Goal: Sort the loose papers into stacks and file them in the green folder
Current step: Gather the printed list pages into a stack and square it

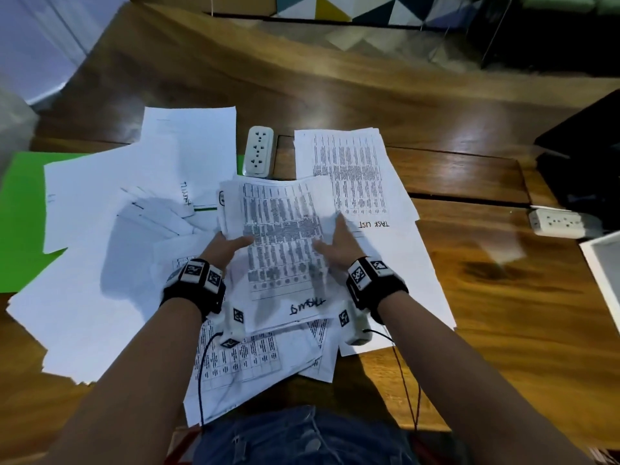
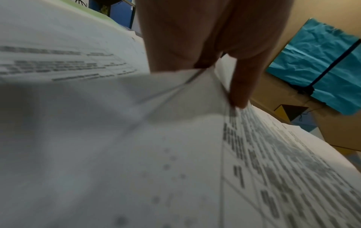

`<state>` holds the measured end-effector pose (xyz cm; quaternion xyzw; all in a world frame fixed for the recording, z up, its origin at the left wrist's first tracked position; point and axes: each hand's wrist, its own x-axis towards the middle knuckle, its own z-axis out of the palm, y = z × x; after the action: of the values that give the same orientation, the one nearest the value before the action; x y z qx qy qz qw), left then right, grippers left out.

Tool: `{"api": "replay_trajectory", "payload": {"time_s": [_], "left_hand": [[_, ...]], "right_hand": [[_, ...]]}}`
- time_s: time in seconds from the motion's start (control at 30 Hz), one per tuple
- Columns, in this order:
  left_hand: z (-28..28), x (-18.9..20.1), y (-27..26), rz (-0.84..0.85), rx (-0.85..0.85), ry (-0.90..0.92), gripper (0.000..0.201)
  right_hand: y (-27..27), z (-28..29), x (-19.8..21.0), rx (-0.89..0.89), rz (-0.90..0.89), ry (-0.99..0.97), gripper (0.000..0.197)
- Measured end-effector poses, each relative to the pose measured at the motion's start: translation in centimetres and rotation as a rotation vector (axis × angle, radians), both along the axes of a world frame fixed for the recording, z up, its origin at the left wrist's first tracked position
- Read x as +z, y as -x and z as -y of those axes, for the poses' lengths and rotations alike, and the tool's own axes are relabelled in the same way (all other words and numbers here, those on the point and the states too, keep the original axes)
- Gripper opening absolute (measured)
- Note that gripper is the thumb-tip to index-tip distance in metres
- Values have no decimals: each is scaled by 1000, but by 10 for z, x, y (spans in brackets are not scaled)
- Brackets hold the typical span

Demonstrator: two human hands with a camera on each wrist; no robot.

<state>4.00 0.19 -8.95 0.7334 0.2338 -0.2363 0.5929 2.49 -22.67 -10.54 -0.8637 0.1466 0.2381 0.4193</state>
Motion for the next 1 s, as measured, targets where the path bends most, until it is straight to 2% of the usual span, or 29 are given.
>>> {"api": "replay_trajectory", "payload": {"time_s": [0.07,0.17,0.33,0.43,0.53,0.63,0.73,0.8,0.9,0.93,1.0], "left_hand": [[1,-3,-1,13,-19,-65,60],[-2,-11,-3,25,-52,-176,48],[-11,-24,-9,-28,-36,-252,45],[-18,-32,-15,-112,13,-206,22],[-26,-43,-17,-144,79,-146,20],[-25,-40,-16,-174,94,-101,19],[-24,-39,-17,-189,39,-106,20],[-24,-39,-16,-183,53,-70,18],[-24,-43,-12,-166,206,70,13],[-22,-42,-11,-160,240,103,14],[-17,-37,-10,-147,267,139,17]], "right_hand": [[3,-4,-1,69,-6,17,98],[-1,3,-1,73,5,62,96],[-28,46,11,-152,94,227,65],[-52,78,22,-270,38,377,57],[-74,103,23,-330,-103,442,68],[-86,113,24,-398,-176,338,71],[-92,116,19,-441,-217,256,85],[-97,115,17,-463,-212,246,85],[-106,113,19,-455,-226,228,82],[-110,112,21,-439,-226,231,88],[-121,119,12,-362,-219,356,106]]}}
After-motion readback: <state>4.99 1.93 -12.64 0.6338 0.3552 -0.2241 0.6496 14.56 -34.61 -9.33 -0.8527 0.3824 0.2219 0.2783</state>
